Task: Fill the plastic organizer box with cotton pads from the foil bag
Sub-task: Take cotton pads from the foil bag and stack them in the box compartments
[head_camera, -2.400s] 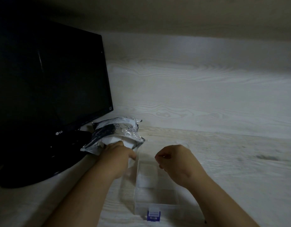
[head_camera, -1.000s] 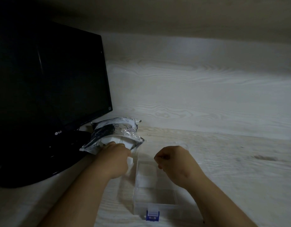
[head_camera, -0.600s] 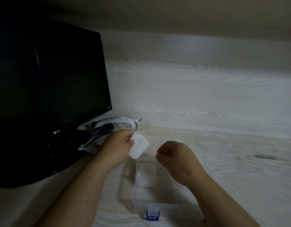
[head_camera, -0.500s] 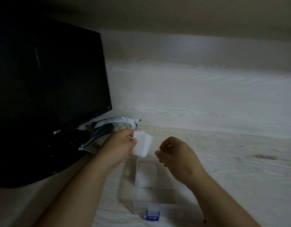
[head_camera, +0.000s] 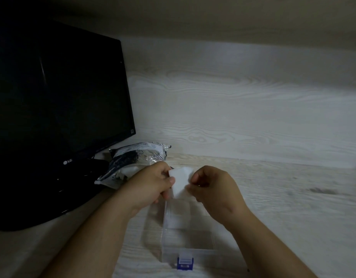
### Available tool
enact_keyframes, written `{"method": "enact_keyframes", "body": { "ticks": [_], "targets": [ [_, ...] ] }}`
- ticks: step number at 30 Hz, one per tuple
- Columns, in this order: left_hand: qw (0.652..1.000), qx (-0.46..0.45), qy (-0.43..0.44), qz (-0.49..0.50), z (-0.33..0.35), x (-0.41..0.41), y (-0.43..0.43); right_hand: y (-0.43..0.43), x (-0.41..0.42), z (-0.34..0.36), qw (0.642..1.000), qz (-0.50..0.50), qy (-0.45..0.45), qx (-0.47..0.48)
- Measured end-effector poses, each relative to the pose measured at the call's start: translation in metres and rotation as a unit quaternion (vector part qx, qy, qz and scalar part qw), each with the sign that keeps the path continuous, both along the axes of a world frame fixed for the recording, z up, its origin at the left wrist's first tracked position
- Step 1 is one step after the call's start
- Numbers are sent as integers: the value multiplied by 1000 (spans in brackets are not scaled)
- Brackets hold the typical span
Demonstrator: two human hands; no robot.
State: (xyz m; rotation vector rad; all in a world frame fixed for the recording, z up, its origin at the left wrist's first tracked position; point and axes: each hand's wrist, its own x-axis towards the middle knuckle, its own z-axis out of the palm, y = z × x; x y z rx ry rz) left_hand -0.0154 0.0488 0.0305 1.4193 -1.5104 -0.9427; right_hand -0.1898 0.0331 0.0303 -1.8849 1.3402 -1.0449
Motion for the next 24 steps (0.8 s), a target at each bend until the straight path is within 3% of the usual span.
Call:
{"method": "enact_keyframes", "body": {
  "ticks": [6,17,24],
  "targets": [
    [998,-10,30,47,3,4,-1,0,-2,2,997,15,-36,65],
    [990,-9,-113,78,1,4,1,2,1,-4,993,37,87,64],
    [987,-9,-145,74,-3,3,-2,0,3,-8,984,44,163,55]
  ]
}}
